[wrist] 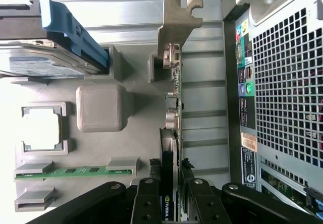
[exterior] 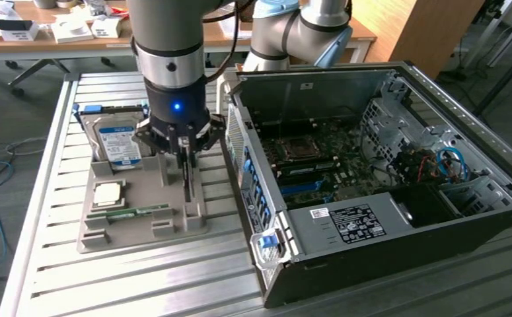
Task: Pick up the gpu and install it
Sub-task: 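Pick up the gpu and move the gpu toward the slot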
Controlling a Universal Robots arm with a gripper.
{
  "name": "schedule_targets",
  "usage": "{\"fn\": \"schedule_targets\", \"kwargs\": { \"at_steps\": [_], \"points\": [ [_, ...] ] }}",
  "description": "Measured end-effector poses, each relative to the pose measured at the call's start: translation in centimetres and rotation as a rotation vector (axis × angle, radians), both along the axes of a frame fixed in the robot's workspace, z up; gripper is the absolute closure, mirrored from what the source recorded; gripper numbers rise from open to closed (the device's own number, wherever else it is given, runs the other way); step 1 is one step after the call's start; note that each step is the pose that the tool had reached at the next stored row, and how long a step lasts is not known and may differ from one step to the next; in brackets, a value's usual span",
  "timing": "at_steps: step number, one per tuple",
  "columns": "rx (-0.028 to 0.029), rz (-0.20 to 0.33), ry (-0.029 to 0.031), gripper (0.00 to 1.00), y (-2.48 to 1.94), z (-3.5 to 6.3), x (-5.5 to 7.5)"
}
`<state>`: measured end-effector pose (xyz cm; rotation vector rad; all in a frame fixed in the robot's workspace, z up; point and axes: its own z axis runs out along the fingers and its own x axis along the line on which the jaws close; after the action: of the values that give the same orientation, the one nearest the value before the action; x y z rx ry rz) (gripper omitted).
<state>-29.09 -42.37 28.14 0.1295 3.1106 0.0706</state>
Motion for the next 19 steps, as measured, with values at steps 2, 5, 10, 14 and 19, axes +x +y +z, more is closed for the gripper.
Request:
{"fn": "schedule_targets", "kwargs": {
  "at_steps": [2, 5, 10, 14, 19],
  "points": [
    [-0.0001, 0.0, 0.0001, 0.74, 0.0, 0.51, 0.0],
    [0.0001, 0.0, -0.0001, 0.74, 0.0, 1.33, 0.0],
    [0.0, 0.0, 0.0, 0.74, 0.0, 2.8, 0.0],
    [0.0001, 0.0, 0.0, 0.74, 0.0, 4.02, 0.0],
    [0.0003, 0.0, 0.0, 0.74, 0.0, 5.49, 0.0]
  ]
}}
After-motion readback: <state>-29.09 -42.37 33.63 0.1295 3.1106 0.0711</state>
